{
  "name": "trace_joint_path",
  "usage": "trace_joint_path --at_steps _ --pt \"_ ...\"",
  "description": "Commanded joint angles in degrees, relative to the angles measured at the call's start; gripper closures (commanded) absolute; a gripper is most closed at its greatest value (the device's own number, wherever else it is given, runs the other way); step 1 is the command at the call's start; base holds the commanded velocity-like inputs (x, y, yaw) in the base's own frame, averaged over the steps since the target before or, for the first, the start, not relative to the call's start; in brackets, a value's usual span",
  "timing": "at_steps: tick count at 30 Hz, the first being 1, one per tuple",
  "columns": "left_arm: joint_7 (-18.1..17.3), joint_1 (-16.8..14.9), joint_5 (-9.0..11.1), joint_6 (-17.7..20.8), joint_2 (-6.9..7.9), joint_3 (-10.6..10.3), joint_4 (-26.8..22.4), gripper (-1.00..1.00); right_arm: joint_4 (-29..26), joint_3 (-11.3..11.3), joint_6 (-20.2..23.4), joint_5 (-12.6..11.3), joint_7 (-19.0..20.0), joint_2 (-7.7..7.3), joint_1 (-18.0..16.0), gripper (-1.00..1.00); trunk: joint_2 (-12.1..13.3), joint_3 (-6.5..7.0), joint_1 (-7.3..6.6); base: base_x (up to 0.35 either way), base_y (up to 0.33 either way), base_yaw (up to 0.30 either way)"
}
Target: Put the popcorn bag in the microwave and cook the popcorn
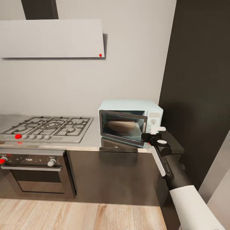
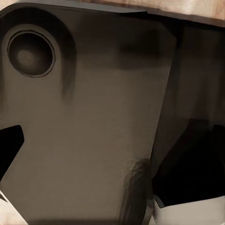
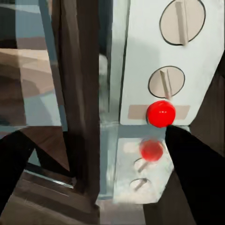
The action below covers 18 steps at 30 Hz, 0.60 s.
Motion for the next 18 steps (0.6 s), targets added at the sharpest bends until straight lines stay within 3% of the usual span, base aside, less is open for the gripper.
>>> trace_joint_path --at_steps 1,7,13,16,18 --pt "0.0 0.0 0.5 0.0 -0.01 0.0 0.0 -1.0 0.0 -0.8 0.6 1.2 -0.8 -0.04 0.0 -1.0 0.0 -0.06 0.0 0.0 0.0 0.0" --pt "0.0 0.0 0.5 0.0 -0.01 0.0 0.0 -1.0 -0.7 -0.6 1.4 0.4 0.3 -0.12 0.0 -1.0 0.0 -0.06 0.0 0.0 0.0 0.0" --pt "0.0 0.0 0.5 0.0 -0.01 0.0 0.0 -1.0 -0.6 -0.7 3.4 0.8 5.7 -0.26 0.0 -1.0 0.0 -0.06 0.0 0.0 0.0 0.0" --pt "0.0 0.0 0.5 0.0 -0.01 0.0 0.0 -1.0 -0.1 -0.8 3.7 0.9 6.2 -1.84 0.0 -1.0 0.0 -0.06 0.0 0.0 0.0 0.0" --pt "0.0 0.0 0.5 0.0 -0.01 0.0 0.0 -1.0 0.0 -0.8 3.7 0.9 6.2 -3.7 0.0 -1.0 0.0 -0.06 0.0 0.0 0.0 0.0"
